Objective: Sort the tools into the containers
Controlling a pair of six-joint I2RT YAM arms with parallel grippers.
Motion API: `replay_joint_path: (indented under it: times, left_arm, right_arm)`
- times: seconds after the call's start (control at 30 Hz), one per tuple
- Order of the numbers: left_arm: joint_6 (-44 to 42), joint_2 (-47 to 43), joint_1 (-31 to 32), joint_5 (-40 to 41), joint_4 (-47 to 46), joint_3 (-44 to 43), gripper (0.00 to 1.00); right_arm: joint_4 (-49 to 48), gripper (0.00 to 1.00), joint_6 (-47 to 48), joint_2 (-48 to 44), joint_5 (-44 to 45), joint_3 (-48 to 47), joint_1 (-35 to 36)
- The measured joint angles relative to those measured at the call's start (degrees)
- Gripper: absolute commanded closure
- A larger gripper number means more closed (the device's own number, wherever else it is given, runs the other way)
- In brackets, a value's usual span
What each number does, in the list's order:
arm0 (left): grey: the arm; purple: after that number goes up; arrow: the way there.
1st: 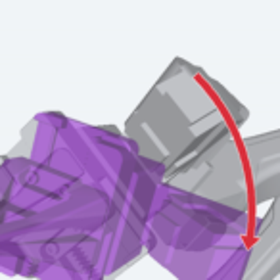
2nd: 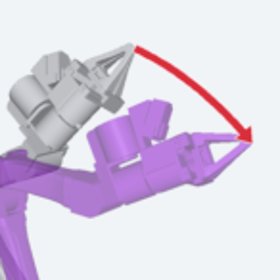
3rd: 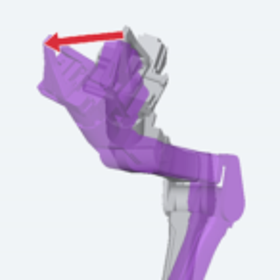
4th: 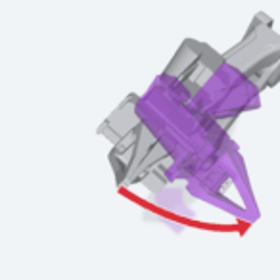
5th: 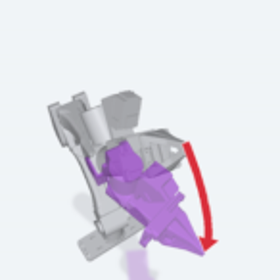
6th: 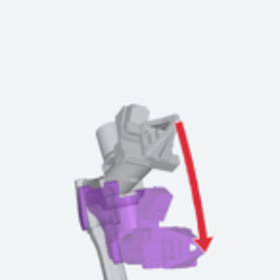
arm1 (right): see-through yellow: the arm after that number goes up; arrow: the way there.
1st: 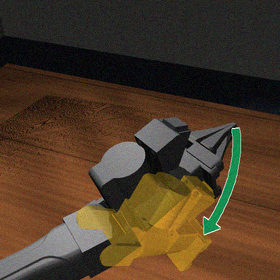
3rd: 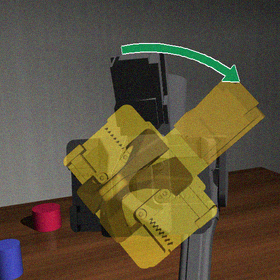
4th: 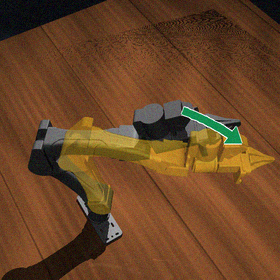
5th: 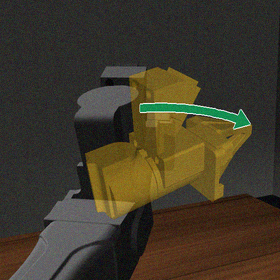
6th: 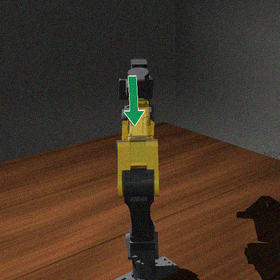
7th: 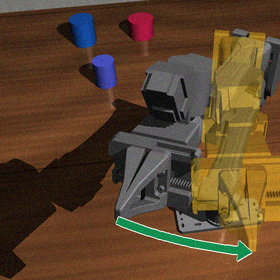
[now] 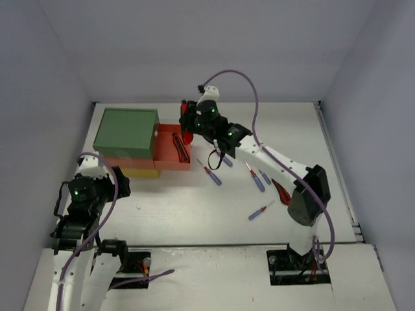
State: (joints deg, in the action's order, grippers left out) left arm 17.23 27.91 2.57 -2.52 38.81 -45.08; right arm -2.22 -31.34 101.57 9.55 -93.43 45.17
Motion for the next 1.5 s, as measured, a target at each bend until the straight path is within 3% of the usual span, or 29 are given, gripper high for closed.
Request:
replay_joint_path:
  times: [0.17, 0.37, 0.6, 0.83, 1.03, 1.2, 1.3, 1.5]
  left_arm:
    - [0.1, -0.1, 0.0, 0.0, 0.0, 0.0, 0.27]
    - [0.2, -0.1, 0.0, 0.0, 0.0, 0.0, 0.27]
    - [0.2, -0.1, 0.0, 0.0, 0.0, 0.0, 0.27]
    - [0.2, -0.1, 0.0, 0.0, 0.0, 0.0, 0.27]
    - [0.2, -0.1, 0.0, 0.0, 0.0, 0.0, 0.27]
    - [0.2, -0.1, 0.0, 0.0, 0.0, 0.0, 0.27]
    - [0.2, -0.1, 0.0, 0.0, 0.0, 0.0, 0.27]
    - [0.2, -0.1, 0.0, -0.2, 0.0, 0.0, 0.27]
  right_arm:
    - [-0.5, 0.95, 0.1, 11.8, -2.9, -7.2, 0.6]
    - [-1.6, 0.88, -1.1, 20.1, -4.5, -9.3, 1.3]
    - [-3.5, 0.62, -3.0, 23.7, -5.5, -11.4, 2.2]
    - [-5.7, 0.5, -2.9, 23.9, -6.0, -12.1, 2.3]
    - [-6.6, 0.45, -1.4, 19.0, -7.4, -5.2, 0.3]
    - [-7.0, 0.36, 2.2, 9.2, -9.6, 4.3, -5.9]
    - [-5.6, 0.33, 7.6, 1.0, -10.4, 11.0, -12.2]
    - [0.3, 0.32, 18.4, -11.8, -12.5, 20.3, -32.3]
